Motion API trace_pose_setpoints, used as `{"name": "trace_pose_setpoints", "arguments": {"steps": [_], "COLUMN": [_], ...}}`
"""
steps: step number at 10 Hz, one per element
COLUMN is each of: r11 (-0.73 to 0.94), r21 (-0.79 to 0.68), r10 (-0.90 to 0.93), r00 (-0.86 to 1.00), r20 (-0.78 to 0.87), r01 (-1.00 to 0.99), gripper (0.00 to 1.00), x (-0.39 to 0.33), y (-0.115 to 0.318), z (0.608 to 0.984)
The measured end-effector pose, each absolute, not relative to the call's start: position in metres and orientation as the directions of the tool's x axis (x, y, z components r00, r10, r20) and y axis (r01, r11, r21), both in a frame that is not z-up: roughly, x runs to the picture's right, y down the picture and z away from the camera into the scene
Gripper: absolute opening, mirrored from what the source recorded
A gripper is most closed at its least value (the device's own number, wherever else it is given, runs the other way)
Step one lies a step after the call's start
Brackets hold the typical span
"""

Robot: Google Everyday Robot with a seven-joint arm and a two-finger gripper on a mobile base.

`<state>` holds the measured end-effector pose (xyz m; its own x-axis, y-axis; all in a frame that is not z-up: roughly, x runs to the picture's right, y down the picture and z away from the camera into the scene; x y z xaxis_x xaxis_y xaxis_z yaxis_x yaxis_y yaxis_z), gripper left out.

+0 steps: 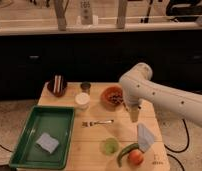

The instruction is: Place fork in table surface

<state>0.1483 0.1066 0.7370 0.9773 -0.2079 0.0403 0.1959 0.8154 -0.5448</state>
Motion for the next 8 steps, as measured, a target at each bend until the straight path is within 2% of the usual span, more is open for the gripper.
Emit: {"name": "trace_pose_setpoints", "arguments": {"steps": [8], "r11": [0.790], "r21": [-0.552], "r10": [-0.253], "r00": [0.962], "r20": [0.104], "r01": [0.267], "gripper": [0.80], "x": [0.110], "y": [0.117], "z": [0.763]}}
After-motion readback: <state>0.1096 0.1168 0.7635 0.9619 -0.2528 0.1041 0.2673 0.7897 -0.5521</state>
